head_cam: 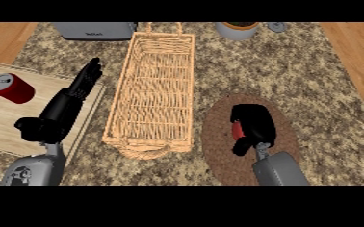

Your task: Pick the bell pepper from the placemat and place it in the basket

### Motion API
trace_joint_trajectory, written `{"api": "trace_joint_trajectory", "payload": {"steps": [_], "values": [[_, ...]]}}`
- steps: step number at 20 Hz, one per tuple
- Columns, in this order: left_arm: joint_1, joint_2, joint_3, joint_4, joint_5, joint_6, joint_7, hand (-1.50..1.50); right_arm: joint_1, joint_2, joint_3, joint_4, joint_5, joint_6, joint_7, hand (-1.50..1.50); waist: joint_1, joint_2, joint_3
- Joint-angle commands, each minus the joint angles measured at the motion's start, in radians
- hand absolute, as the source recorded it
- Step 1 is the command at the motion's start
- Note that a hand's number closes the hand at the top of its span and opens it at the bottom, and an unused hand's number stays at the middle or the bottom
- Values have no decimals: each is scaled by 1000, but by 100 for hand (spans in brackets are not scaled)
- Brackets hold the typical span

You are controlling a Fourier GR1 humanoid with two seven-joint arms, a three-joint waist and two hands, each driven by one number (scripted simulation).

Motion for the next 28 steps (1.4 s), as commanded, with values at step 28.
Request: {"api": "trace_joint_trajectory", "payload": {"steps": [28], "values": [[-30,-40,-36,48,-17,-8,-27,0,-2,51,968,-459,-239,-622,518,150,50,7,12]]}}
